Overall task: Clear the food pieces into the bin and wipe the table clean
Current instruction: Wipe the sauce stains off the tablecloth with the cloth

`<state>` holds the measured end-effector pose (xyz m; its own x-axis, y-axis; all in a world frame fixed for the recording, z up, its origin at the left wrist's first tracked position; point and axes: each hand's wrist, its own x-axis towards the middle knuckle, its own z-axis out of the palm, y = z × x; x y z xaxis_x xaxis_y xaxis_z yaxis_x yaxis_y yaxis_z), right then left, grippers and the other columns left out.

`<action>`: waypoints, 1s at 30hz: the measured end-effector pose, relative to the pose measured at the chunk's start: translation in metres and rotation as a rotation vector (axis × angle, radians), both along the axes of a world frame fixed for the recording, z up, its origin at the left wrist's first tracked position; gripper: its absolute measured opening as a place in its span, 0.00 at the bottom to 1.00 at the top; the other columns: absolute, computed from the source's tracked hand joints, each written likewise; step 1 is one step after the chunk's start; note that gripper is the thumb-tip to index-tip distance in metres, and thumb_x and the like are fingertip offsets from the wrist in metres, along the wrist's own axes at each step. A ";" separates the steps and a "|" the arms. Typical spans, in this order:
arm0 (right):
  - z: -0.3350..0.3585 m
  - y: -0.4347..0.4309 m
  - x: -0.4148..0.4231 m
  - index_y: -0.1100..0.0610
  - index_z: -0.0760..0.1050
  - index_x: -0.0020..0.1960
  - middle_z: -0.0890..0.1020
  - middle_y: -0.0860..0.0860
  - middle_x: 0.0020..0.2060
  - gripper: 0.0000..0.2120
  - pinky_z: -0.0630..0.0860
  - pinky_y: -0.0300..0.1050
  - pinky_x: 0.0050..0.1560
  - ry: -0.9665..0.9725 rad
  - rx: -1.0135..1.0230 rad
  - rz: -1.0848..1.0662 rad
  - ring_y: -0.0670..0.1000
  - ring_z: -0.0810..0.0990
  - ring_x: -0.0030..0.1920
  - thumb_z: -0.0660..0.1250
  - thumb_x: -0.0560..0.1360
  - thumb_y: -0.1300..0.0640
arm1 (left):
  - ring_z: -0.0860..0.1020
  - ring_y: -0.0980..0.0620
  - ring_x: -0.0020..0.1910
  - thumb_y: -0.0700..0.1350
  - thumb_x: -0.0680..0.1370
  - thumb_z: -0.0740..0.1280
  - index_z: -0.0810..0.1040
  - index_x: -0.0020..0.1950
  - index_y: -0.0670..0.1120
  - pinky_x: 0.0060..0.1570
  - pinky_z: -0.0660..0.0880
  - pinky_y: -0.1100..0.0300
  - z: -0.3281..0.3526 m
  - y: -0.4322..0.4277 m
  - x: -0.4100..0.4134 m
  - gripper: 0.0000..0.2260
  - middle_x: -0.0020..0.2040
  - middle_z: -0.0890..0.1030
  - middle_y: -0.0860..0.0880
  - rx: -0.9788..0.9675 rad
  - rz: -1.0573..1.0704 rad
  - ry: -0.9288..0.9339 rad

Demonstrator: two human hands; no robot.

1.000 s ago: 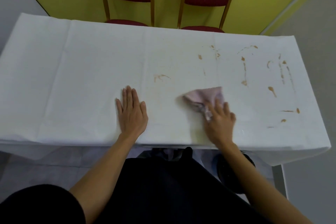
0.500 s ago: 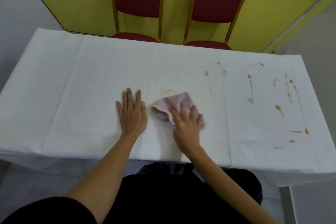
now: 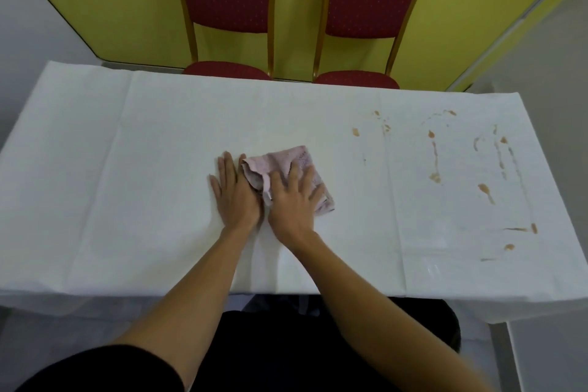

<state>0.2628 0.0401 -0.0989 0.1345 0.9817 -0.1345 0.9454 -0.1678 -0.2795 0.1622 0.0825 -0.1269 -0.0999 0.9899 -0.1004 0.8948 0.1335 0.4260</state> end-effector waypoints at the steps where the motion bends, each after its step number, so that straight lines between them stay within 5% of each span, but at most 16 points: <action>1: -0.002 -0.001 0.005 0.50 0.63 0.74 0.58 0.61 0.77 0.24 0.51 0.77 0.68 -0.031 -0.008 0.030 0.71 0.50 0.76 0.60 0.78 0.59 | 0.45 0.46 0.82 0.49 0.84 0.55 0.55 0.82 0.46 0.78 0.42 0.44 -0.005 -0.004 -0.004 0.26 0.82 0.51 0.43 0.041 -0.027 0.034; 4: -0.006 0.005 0.051 0.47 0.57 0.78 0.52 0.56 0.80 0.30 0.45 0.76 0.71 -0.060 -0.048 0.057 0.67 0.45 0.78 0.59 0.78 0.60 | 0.51 0.46 0.81 0.44 0.84 0.53 0.60 0.80 0.47 0.78 0.48 0.43 -0.013 -0.009 -0.010 0.23 0.81 0.56 0.44 0.139 -0.044 0.084; 9: 0.004 0.016 0.161 0.48 0.52 0.80 0.50 0.54 0.81 0.32 0.47 0.72 0.73 -0.084 -0.136 -0.394 0.64 0.46 0.79 0.58 0.79 0.59 | 0.50 0.46 0.81 0.44 0.85 0.50 0.60 0.80 0.47 0.79 0.48 0.44 -0.016 -0.010 -0.009 0.22 0.82 0.55 0.45 0.164 -0.046 0.105; 12: 0.008 0.015 0.155 0.49 0.53 0.80 0.53 0.55 0.80 0.30 0.50 0.71 0.72 -0.009 -0.090 -0.546 0.65 0.51 0.78 0.57 0.81 0.58 | 0.51 0.46 0.81 0.44 0.85 0.49 0.61 0.80 0.47 0.79 0.49 0.43 -0.016 -0.011 -0.008 0.22 0.82 0.56 0.44 0.165 -0.039 0.111; 16: 0.004 -0.013 0.042 0.57 0.67 0.74 0.68 0.64 0.72 0.33 0.64 0.74 0.64 -0.002 0.070 -0.138 0.71 0.66 0.70 0.64 0.70 0.66 | 0.51 0.46 0.81 0.47 0.83 0.49 0.60 0.80 0.47 0.78 0.49 0.43 -0.015 -0.010 -0.008 0.24 0.82 0.56 0.44 0.146 -0.044 0.105; 20: 0.002 -0.046 0.014 0.56 0.67 0.74 0.66 0.60 0.74 0.30 0.59 0.72 0.68 -0.010 0.007 0.158 0.68 0.61 0.75 0.59 0.72 0.62 | 0.49 0.45 0.81 0.53 0.81 0.58 0.56 0.81 0.45 0.79 0.46 0.44 -0.019 -0.011 -0.015 0.30 0.82 0.53 0.43 0.122 -0.090 0.137; 23: 0.000 -0.048 0.064 0.56 0.70 0.73 0.69 0.59 0.73 0.31 0.62 0.72 0.68 -0.059 -0.007 0.209 0.66 0.65 0.74 0.53 0.70 0.60 | 0.53 0.44 0.81 0.48 0.83 0.51 0.61 0.80 0.45 0.78 0.51 0.42 -0.018 -0.009 -0.011 0.24 0.81 0.57 0.42 0.163 -0.057 0.135; 30: 0.000 -0.068 0.113 0.56 0.73 0.69 0.71 0.59 0.72 0.32 0.64 0.69 0.64 -0.048 0.062 0.028 0.67 0.66 0.72 0.68 0.65 0.67 | 0.49 0.46 0.81 0.44 0.85 0.50 0.58 0.81 0.47 0.79 0.45 0.46 -0.017 -0.007 -0.009 0.23 0.82 0.53 0.44 0.136 -0.065 0.115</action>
